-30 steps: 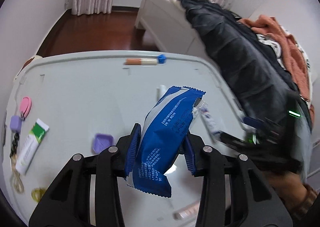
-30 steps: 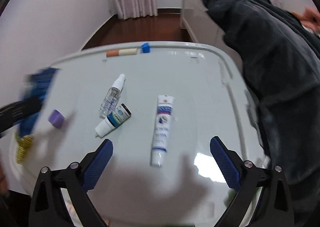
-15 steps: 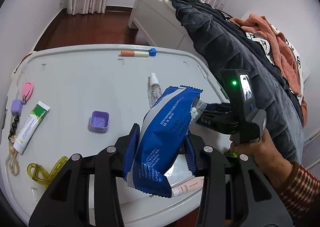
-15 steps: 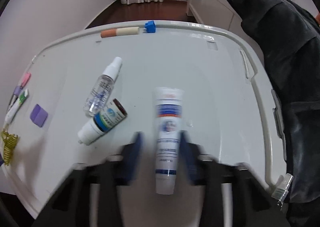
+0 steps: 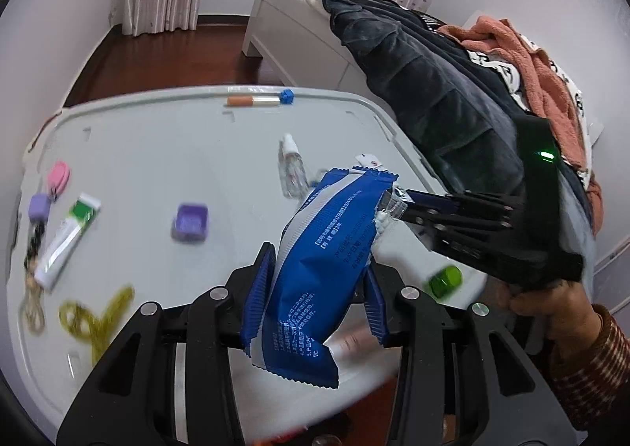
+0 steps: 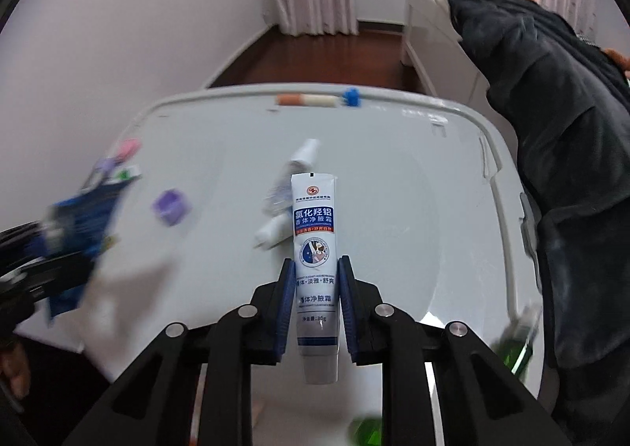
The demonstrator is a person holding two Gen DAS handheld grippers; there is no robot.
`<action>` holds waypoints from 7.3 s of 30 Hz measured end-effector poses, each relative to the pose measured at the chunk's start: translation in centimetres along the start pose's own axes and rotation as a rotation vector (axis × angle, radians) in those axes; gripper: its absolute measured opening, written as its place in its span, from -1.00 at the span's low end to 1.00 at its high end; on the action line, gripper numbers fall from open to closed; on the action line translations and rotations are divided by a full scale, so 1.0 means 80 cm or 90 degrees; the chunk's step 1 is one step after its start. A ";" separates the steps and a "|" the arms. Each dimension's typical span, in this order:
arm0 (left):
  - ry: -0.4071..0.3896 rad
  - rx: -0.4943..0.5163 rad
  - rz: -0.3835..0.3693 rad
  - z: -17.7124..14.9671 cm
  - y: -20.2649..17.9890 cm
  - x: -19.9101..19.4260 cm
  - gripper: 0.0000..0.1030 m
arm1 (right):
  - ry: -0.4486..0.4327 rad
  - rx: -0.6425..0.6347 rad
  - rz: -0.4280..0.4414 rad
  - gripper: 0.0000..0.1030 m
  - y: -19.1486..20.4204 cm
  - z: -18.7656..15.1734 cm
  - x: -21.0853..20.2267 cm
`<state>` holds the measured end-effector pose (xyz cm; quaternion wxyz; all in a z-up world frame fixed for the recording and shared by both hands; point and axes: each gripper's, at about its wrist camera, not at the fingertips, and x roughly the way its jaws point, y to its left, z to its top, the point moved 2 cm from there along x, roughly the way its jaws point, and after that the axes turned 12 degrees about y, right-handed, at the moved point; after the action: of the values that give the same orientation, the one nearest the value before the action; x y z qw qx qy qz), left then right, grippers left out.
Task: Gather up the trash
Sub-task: 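Grasp the blue wrapper with the left tool while the right tool grasps the white tube, then carry the blue wrapper and white tube over the orange bin and release both, then grasp the green-and-white ointment tube with the left tool while the right tool grasps the clear spray bottle, then carry the ointment tube and spray bottle over the orange bin and release both, then grasp the small purple cup with the left tool while the right tool grasps the small white bottle, then carry the purple cup and small bottle over the orange bin and release both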
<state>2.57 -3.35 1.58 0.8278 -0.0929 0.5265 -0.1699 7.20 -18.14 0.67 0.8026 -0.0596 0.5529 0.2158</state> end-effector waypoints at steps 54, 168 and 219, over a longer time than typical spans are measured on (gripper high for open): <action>0.070 -0.091 0.176 0.029 0.252 0.014 -0.36 | 0.021 -0.054 0.281 0.90 0.099 -0.079 -0.020; 0.125 0.000 0.249 0.073 0.115 0.132 -0.31 | -0.065 0.058 0.126 0.91 0.050 -0.050 -0.031; -0.008 0.006 0.098 -0.072 -0.008 -0.021 -0.31 | 0.032 -0.070 0.081 -0.54 0.114 -0.072 -0.039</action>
<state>-3.40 -3.17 0.76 0.8423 -0.0492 0.5258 -0.1076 -2.42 -12.75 2.62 0.7688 -0.0741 0.5627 0.2946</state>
